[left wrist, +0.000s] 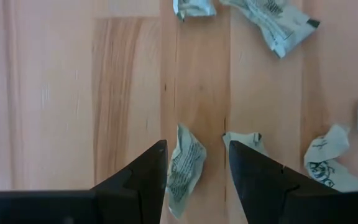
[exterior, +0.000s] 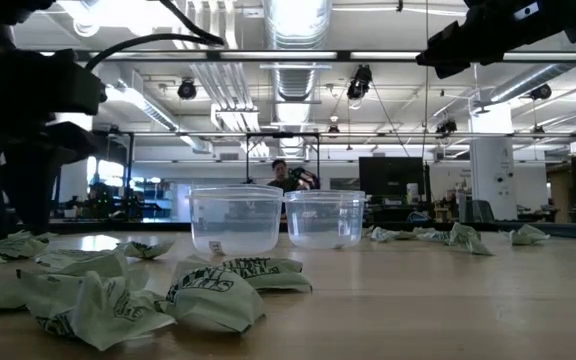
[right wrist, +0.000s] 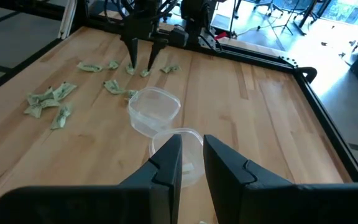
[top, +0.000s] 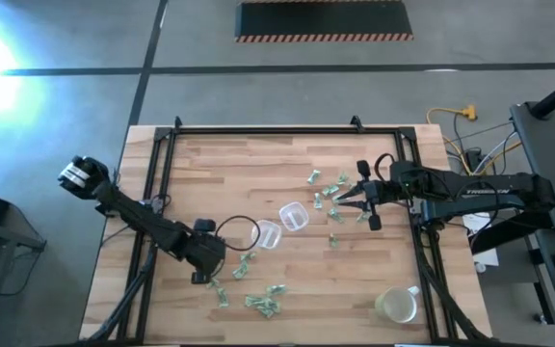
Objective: Pick and place items into bin
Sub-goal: Put the stevia packet into the left bin
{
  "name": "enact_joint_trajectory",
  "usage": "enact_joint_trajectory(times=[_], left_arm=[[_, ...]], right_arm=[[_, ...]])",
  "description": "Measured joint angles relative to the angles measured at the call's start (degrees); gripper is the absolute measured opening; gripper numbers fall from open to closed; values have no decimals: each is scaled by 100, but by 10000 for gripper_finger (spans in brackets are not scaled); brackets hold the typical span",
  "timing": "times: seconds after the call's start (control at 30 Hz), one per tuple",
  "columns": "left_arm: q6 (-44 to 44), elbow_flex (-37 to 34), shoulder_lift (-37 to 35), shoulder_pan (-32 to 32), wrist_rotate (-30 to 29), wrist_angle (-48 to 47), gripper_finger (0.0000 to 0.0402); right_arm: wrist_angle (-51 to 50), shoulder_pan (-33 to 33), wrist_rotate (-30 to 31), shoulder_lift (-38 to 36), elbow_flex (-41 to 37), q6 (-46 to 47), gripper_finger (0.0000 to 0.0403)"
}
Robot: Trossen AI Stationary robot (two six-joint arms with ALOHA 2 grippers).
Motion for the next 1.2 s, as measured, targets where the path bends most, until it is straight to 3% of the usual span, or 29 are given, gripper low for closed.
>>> enact_joint_trajectory(times=[0.13,0.8,0.97,1.2], left_arm=[[-2,-14,61,4,-8,-19,148],[-137,-91,265,2,-146,-15,19],[34,140,262,8,-792,-295,3],[144,1079,44,8,-1766,-1293,0]], right_arm=[[5,0,0,0,0,0,57],[-4,0,0,0,-56,222,57],[-34,0,0,-2,-66,256,57],[-196,0,2,-2,-68,229,57]])
